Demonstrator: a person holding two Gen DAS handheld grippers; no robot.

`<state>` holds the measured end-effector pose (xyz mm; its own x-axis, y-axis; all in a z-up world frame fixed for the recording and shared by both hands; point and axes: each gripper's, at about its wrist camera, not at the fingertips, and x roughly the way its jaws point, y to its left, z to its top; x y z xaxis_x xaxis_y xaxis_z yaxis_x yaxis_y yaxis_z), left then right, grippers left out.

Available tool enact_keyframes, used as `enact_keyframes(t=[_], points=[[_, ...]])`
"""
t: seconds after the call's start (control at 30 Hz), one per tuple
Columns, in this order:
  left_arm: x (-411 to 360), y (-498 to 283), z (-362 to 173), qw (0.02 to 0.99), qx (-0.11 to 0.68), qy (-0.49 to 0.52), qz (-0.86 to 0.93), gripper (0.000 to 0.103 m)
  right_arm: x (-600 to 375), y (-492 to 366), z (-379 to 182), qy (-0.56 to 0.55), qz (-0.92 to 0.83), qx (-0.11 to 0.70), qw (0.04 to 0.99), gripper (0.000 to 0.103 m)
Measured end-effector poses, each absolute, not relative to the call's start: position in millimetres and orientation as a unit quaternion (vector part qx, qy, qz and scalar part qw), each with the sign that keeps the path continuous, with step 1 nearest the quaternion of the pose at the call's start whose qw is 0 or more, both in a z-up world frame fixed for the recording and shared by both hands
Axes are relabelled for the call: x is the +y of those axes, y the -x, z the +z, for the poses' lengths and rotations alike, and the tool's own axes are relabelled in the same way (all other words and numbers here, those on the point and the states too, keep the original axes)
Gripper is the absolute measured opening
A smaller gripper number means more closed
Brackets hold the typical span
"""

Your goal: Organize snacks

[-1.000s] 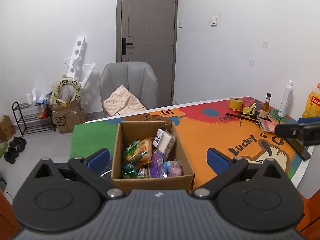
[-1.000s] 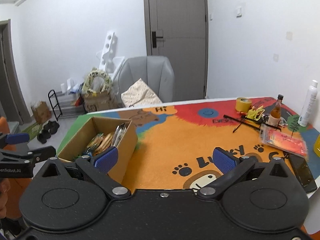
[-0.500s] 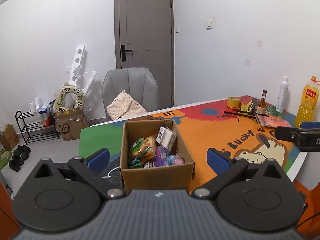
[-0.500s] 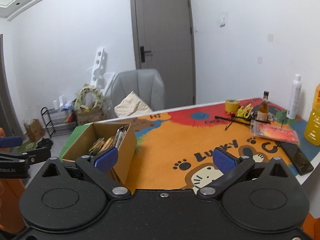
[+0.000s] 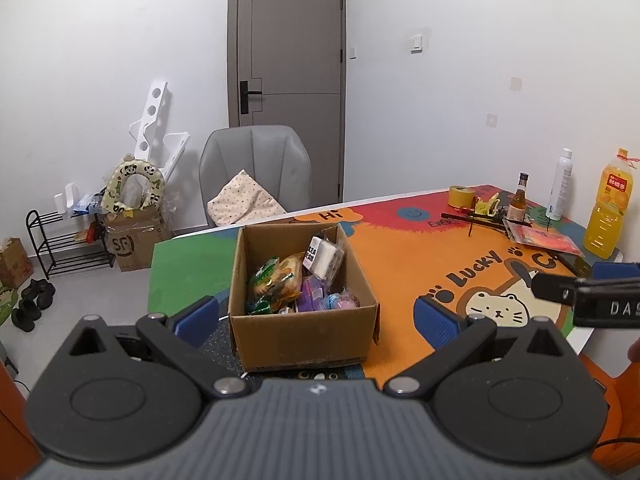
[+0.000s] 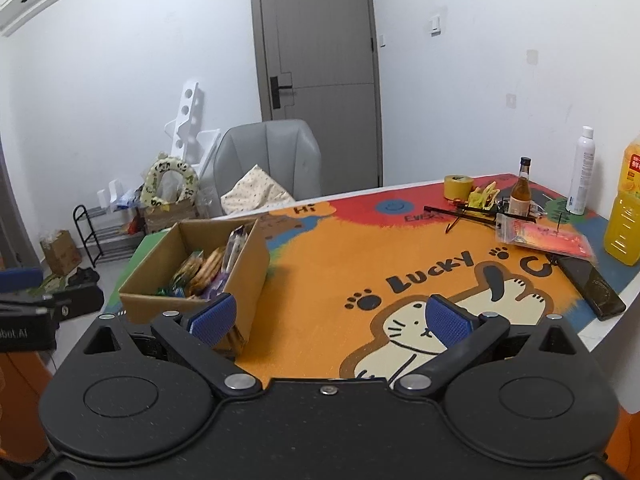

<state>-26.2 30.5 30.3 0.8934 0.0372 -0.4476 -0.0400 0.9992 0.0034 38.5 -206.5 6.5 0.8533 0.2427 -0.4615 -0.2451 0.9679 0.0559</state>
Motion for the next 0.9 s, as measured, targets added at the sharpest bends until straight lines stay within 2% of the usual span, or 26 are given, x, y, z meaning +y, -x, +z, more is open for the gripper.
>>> enact_keyframes(t=[0.9], points=[[47,21,21,0.966,0.253,0.017,0.045,0.103,-198,-41,-3,0.014,0.138,0.261,0.955,0.103]])
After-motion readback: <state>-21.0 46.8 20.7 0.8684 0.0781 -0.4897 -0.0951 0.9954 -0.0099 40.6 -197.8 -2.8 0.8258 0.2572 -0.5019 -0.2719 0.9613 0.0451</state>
